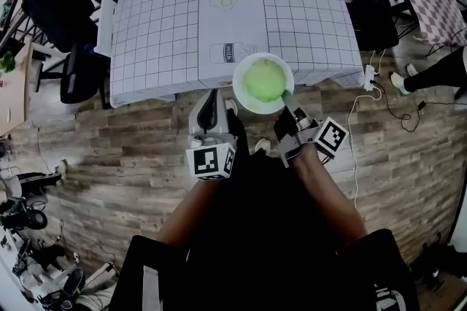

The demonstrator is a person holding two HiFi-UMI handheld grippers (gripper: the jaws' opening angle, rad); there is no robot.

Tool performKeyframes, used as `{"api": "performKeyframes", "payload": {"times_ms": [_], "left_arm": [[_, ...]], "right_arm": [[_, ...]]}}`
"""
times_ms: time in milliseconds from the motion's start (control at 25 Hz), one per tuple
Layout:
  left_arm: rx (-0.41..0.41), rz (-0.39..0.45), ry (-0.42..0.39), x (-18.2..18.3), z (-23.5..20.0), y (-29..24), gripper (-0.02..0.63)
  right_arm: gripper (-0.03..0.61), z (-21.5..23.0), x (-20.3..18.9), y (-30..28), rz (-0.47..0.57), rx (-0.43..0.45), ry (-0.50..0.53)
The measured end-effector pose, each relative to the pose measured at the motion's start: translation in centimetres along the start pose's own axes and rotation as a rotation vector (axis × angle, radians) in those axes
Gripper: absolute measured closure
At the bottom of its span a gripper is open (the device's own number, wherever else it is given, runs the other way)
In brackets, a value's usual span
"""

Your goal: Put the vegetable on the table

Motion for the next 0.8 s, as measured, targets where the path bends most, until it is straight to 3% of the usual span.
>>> {"api": "performKeyframes", "payload": {"times_ms": [800], "left_arm": [[-0.041,-0.013,0.003,1.0,-4.3,-8.8,0.606]], "right_arm": [[0.569,-0.4,3.5,-8.5,0.033,-0.039,-0.004]]}}
Point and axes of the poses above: the fingertips, and each gripper's own axes: y backward along the fingers, z to its right, x out of its top, the point moved 5 cm from there along y, backward along the fingers, and after that the axes turned 3 degrees about y, right-handed, at the moved point
